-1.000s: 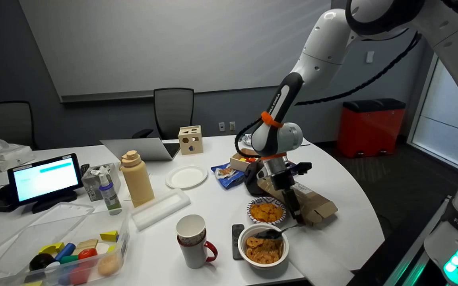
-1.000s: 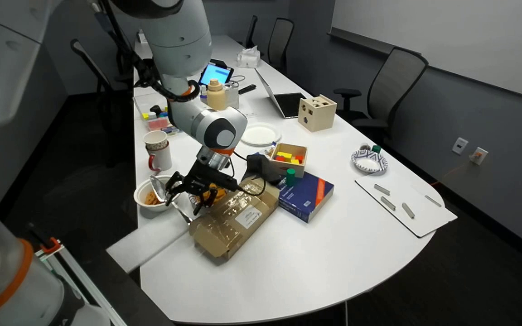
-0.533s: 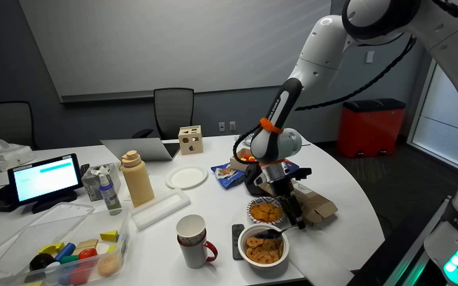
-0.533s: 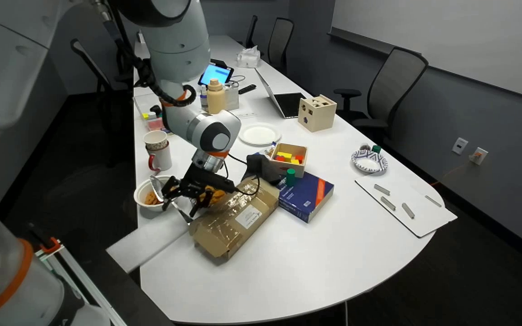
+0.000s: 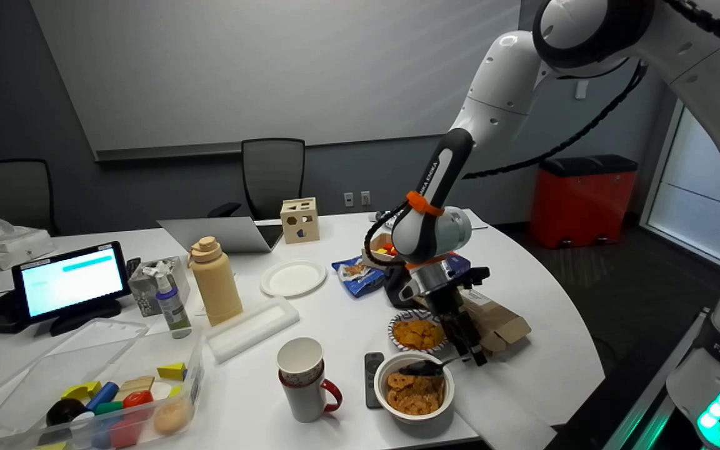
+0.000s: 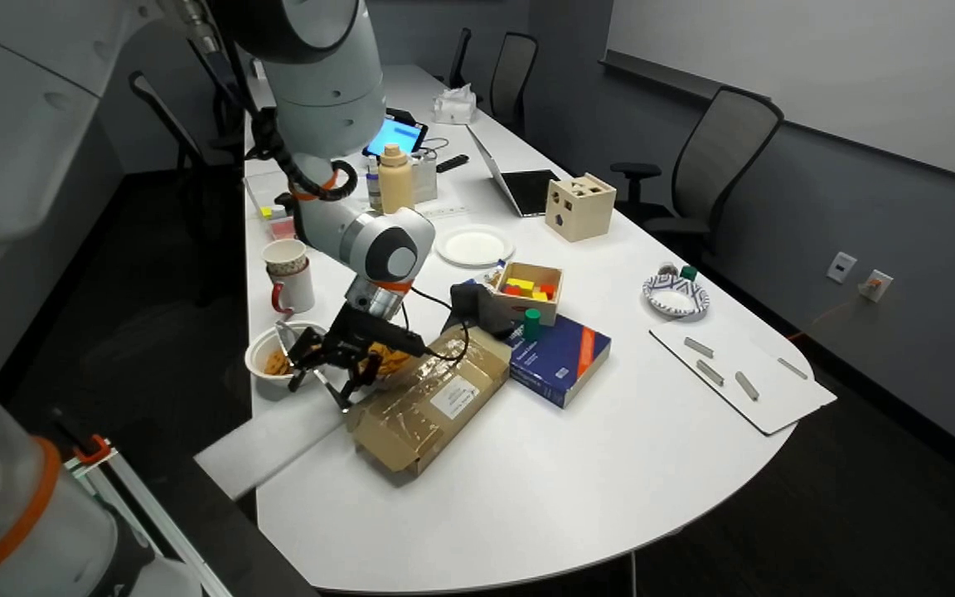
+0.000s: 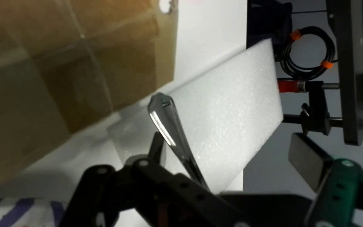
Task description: Mix the objects in the bowl
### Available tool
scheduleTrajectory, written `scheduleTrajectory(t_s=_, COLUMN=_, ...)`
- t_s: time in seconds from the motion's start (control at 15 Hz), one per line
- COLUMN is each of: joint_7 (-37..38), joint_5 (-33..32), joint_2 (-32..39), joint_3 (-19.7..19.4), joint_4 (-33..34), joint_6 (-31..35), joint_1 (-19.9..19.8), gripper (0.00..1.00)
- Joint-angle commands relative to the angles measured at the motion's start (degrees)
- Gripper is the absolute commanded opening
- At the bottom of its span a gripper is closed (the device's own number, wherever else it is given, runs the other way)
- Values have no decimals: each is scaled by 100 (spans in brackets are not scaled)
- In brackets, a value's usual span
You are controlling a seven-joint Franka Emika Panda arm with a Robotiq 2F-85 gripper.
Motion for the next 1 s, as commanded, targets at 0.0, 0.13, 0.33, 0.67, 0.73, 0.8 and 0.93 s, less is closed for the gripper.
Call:
scheduleTrajectory(t_s=0.0, joint_7=-37, joint_5=-157, joint_2=171, joint_3=43, joint_4=277, joint_6=-460, joint_1=-27, gripper=100)
scheduleTrajectory(t_s=0.13, joint_7=-1, joint_5=-188, joint_2=226, joint_3=31, joint_4=361, joint_6=-623, joint_1=-2, gripper=100)
scheduleTrajectory(t_s=0.33, joint_7=24, joint_5=-204, joint_2=331, joint_3=20, joint_4=472, joint_6=-767, joint_1=25, gripper=100)
scheduleTrajectory(t_s=0.67, joint_7=60, joint_5=-195, joint_2=515, joint_3=11, joint_4=584, joint_6=-770, joint_1=38, gripper=100)
scheduleTrajectory(t_s=0.73, joint_7=55, joint_5=-193, joint_2=549, joint_3=11, joint_4=601, joint_6=-760, joint_1=32, gripper=100)
scheduleTrajectory(t_s=0.8, joint_7=61, joint_5=-187, joint_2=577, joint_3=13, joint_4=622, joint_6=-750, joint_1=30, gripper=100)
scheduleTrajectory(t_s=0.93, joint_7=65, joint_5=-179, joint_2=607, joint_3=19, joint_4=642, joint_6=-745, joint_1=19, gripper=100)
